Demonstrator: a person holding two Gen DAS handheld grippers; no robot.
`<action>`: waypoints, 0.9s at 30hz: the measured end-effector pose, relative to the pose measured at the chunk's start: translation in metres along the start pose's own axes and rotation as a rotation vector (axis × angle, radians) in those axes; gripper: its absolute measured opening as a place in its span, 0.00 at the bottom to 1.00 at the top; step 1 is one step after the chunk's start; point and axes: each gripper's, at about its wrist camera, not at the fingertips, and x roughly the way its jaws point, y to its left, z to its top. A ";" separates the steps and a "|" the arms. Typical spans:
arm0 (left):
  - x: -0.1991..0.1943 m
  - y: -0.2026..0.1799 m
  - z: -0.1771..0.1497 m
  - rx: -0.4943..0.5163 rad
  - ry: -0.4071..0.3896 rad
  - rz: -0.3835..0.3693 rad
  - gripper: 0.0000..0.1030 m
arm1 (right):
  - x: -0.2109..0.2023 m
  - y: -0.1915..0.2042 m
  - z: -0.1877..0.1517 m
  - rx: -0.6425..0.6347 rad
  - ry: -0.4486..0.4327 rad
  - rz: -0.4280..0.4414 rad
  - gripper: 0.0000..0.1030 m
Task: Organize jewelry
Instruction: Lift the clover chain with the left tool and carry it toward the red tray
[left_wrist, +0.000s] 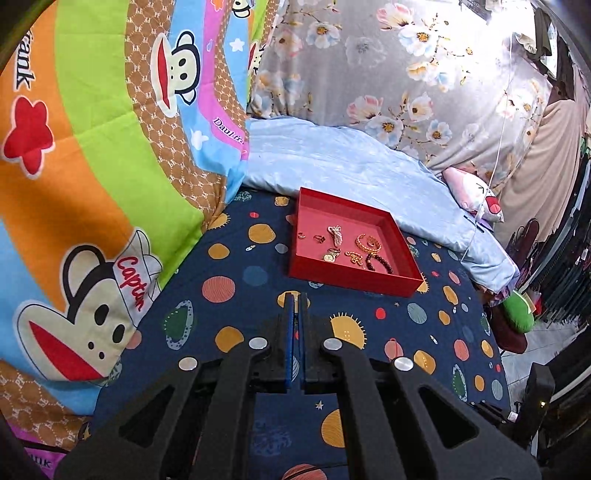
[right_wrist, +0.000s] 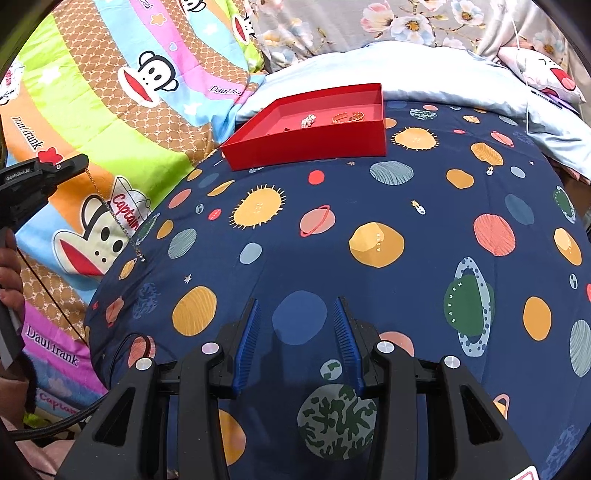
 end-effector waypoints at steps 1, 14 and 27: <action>0.000 -0.001 0.000 -0.001 0.002 -0.005 0.01 | 0.000 0.000 -0.001 -0.002 0.002 -0.004 0.39; 0.024 -0.027 -0.016 0.020 0.076 -0.071 0.01 | 0.004 -0.013 -0.016 0.034 0.044 0.001 0.39; 0.041 -0.045 -0.031 0.042 0.136 -0.102 0.01 | 0.031 -0.004 0.011 0.010 0.040 -0.015 0.40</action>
